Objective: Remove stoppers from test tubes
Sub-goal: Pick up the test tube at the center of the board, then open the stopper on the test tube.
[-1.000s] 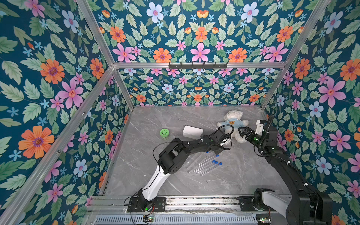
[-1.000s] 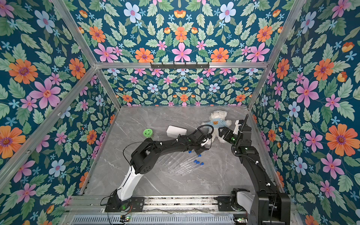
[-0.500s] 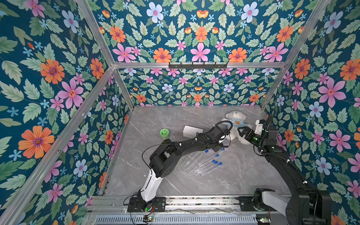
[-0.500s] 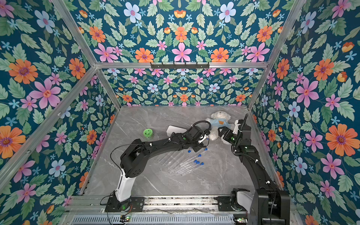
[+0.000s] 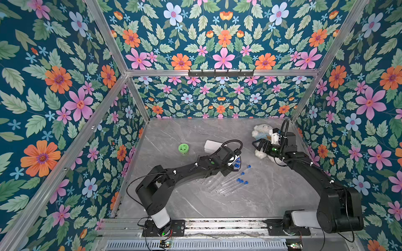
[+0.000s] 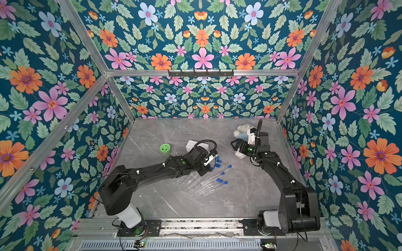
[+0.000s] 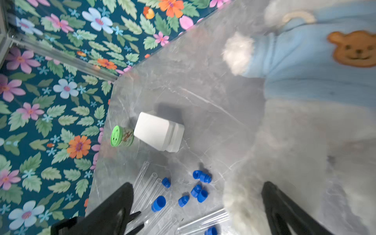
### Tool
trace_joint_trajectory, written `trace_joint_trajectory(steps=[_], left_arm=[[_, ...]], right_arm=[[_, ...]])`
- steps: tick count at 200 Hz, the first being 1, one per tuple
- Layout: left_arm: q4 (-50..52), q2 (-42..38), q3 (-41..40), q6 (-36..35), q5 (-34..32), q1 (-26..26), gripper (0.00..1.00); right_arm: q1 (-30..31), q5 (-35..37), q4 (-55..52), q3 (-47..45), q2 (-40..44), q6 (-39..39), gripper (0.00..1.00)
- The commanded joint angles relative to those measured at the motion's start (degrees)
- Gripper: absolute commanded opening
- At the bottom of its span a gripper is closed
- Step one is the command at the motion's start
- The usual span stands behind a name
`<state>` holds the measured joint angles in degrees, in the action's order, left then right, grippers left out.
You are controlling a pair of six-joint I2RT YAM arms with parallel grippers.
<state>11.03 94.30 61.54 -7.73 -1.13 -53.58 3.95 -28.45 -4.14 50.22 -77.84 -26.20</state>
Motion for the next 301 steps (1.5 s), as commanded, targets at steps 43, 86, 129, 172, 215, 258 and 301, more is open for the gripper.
trace_joint_trajectory(steps=[43,86,129,172,215,258,301], left_arm=[[-3.7,-9.2,-10.1,2.6,-2.7,0.9,0.08],[-6.2,-14.3,-15.2,3.3,-3.7,1.2,0.06],[-7.6,-16.1,-17.7,3.0,-4.1,2.3,0.05],[-9.0,-17.1,-19.1,3.0,-4.5,3.1,0.04],[-9.8,-17.0,-19.5,2.9,-4.6,3.8,0.04],[-10.1,-17.2,-19.8,2.8,-4.4,3.9,0.04],[-10.3,-17.2,-19.7,2.6,-3.3,3.9,0.04]], right_arm=[[4.8,-5.4,-3.6,5.0,-4.5,5.0,0.98],[8.2,-11.4,-4.8,8.9,-10.5,6.6,0.97],[11.6,-19.0,-7.8,13.5,-16.7,8.8,0.92],[14.7,-24.5,-10.3,16.8,-22.7,10.9,0.86],[16.1,-29.2,-9.9,17.9,-24.9,10.7,0.75],[16.8,-31.5,-9.4,18.3,-26.0,10.2,0.66],[17.9,-32.7,-9.4,19.2,-27.5,10.2,0.60]])
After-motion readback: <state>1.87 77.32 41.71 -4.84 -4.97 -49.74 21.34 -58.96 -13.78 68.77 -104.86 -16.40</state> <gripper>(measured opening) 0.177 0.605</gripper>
